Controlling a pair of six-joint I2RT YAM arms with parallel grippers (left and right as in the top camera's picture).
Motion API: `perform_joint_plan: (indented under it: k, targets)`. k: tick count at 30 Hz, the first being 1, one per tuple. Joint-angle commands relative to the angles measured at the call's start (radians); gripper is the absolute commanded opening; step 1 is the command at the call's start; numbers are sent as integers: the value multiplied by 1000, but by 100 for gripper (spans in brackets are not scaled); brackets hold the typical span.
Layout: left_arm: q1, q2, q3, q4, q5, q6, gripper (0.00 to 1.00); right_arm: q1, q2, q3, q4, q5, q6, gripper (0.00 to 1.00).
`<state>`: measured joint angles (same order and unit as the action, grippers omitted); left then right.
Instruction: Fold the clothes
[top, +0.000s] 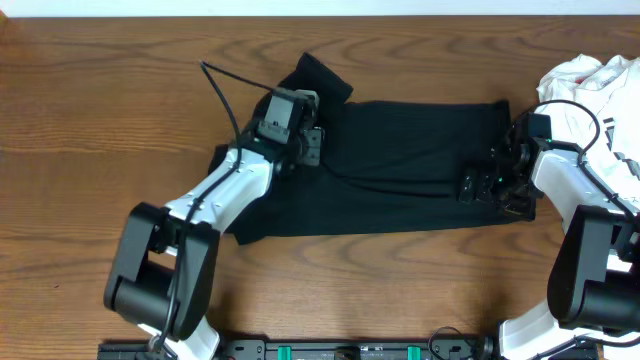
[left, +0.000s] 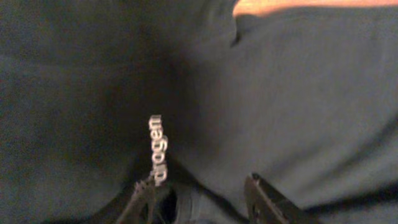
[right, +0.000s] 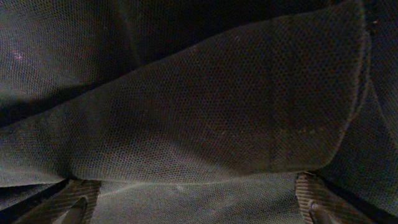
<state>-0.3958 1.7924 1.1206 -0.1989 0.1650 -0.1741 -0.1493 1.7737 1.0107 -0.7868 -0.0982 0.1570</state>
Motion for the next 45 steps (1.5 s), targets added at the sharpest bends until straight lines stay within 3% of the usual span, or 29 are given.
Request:
perform_joint_plan:
  k: [1, 8, 17, 18, 20, 23, 33, 37, 45]
  targets:
    - [15, -52, 62, -111, -56, 70, 53, -6, 11, -9, -2, 12, 6, 99]
    - [88, -115, 80, -367, -85, 121, 61, -6, 11, -9, -2, 12, 6, 99]
    - [142, -67, 68, -423, -120, 350, 60, -7, 11, -9, -2, 12, 6, 99]
    - [143, -58, 68, -430, -137, 369, 59, -7, 11, -9, -2, 12, 6, 99]
    - [143, -39, 68, -444, -154, 412, 47, -7, 11, -9, -2, 12, 6, 99]
    - [143, -13, 68, -454, -156, 473, 43, -6, 11, -9, -1, 12, 6, 99]
    - [143, 0, 67, -455, -155, 481, 42, -7, 11, -9, 2, 12, 6, 99]
    - [143, 2, 56, -452, -155, 481, 33, -7, 11, -9, 2, 12, 6, 99]
    - [143, 2, 33, -428, -155, 492, 33, -7, 11, -9, 2, 12, 6, 99]
